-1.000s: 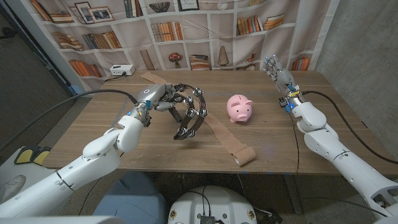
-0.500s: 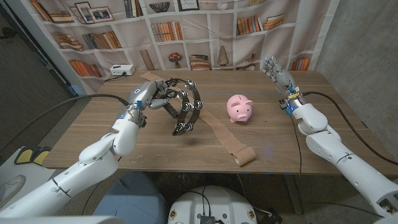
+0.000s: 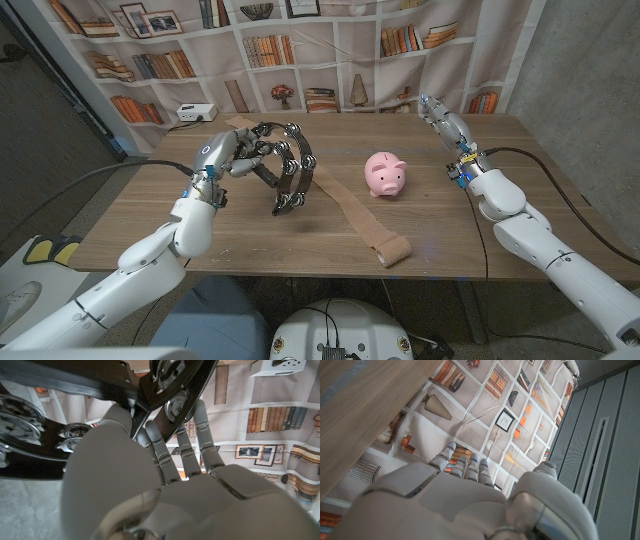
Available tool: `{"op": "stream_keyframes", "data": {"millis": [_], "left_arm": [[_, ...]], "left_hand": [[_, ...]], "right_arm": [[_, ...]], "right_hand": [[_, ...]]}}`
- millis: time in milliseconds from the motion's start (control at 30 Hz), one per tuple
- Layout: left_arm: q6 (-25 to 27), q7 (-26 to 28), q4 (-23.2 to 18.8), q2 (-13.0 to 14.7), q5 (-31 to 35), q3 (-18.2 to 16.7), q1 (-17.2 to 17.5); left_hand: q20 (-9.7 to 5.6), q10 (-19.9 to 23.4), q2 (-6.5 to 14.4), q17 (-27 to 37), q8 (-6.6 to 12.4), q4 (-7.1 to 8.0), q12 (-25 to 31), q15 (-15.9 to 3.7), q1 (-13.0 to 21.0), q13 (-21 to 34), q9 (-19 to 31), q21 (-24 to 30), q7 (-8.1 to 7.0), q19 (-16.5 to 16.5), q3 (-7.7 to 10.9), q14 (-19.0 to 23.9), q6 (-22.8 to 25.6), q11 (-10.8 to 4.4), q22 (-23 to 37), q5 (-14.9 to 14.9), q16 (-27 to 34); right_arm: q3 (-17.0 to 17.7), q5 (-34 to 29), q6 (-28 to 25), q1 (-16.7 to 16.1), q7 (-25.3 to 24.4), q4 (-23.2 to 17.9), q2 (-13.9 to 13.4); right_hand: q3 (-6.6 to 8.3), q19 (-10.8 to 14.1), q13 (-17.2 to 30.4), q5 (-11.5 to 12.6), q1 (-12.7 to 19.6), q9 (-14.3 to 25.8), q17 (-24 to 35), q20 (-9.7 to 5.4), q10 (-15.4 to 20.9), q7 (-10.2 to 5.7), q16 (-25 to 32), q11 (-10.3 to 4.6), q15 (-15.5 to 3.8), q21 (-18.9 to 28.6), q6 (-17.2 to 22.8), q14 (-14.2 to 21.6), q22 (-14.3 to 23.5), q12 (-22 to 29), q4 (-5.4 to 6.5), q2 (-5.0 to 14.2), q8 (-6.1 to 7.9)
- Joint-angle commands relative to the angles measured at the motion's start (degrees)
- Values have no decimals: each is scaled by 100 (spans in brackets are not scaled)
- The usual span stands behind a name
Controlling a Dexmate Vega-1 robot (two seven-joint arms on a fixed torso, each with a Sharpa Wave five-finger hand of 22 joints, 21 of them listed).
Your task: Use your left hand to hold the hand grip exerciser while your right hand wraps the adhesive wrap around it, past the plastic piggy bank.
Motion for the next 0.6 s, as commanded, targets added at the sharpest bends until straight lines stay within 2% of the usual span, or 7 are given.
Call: {"op": "stream_keyframes", "data": {"millis": [33,233,600], "left_arm": [[-166,239,148,-109,-168,-215,129],[-240,337,184,-162,-204,-315,149],[-426,466,258,-252,-225,-381,194]], "left_hand": [[-565,24,430,1812,-27,52,-26,-1432,486,13,24,82,61,516,19,1716,-14,72,-26,803,1502],[-470,4,443,1799,-44,51,-38,-1402,519,21,30,154,117,468,-18,1710,-21,114,-68,803,1492],[-426,0,473,1813,-81,58,-68,-1352,579,8,33,294,171,400,-84,1689,-13,164,-165,810,1504]], "right_arm": [[-29,-541,-10,-247,-260,-450,-152],[47,-734,-80,-367,-259,-739,-352],[134,-854,-166,-541,-157,-1081,-571]], "right_hand": [[4,49,12,4,115,16,-3,-12,93,-27,42,-17,-123,32,49,44,26,52,-85,-2,59],[35,56,21,-3,196,16,-1,-22,189,-28,43,12,-134,26,63,52,28,84,-138,-9,60],[51,73,27,-10,239,17,-1,-13,210,-26,45,20,-125,28,62,63,29,87,-167,-17,56]]}}
